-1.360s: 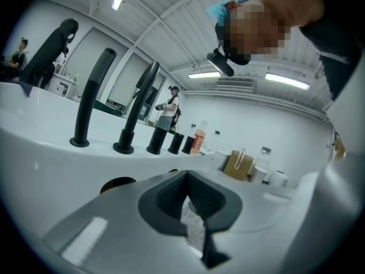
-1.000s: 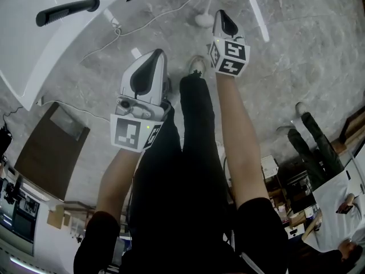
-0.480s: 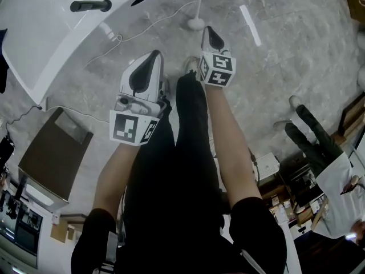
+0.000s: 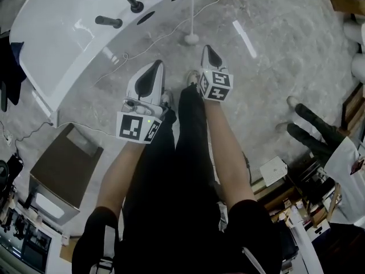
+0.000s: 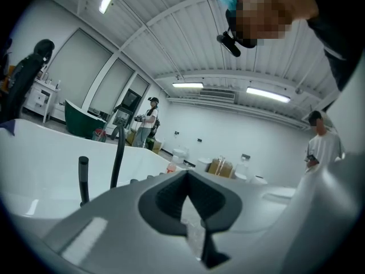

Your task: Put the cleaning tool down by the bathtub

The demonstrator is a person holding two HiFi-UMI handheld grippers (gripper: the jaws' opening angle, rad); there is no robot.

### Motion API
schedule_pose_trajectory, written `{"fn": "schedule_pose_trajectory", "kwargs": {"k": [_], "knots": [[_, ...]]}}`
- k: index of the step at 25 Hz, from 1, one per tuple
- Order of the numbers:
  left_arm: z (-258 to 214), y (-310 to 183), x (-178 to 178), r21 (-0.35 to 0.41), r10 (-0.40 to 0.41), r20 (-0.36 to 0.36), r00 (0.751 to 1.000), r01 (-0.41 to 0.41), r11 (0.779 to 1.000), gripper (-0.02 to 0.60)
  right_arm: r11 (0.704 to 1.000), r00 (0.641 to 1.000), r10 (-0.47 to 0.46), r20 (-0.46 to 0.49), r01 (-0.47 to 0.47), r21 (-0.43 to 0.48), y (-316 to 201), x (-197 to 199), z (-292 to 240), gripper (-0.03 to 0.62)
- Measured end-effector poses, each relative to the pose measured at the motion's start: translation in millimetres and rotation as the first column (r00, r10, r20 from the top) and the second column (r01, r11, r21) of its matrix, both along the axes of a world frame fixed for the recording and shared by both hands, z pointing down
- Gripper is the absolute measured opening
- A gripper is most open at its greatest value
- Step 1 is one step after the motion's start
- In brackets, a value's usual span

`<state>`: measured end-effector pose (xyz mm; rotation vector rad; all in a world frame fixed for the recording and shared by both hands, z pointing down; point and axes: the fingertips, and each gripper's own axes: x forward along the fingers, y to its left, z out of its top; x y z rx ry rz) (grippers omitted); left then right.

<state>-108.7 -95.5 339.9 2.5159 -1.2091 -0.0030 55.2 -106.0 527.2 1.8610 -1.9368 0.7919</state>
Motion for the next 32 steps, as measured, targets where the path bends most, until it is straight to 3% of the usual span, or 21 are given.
{"fn": "schedule_pose_trajectory", "kwargs": {"k": [7,19,32], "knots": [[-53,13,0,0.021,0.020,0.006,1.000,-0.020,1.000,0.006,0.999,1.000,0.016,0.019,-0.017,0.040,17,-3,-73,0.000],[-144,56,20,0.075,-0.038,-0.006,0.999,0.038,0.996,0.006,0.985,0.997,-0.054,0.056,0.043,0.170,56,4,-214,-0.002],[-217,144,44,0.102,-0.027,-0.035,0.999,0.030,0.994,0.006,0.939,0.993,-0.094,0.067,0.066,0.337,161,9,-348,-0.002]]}}
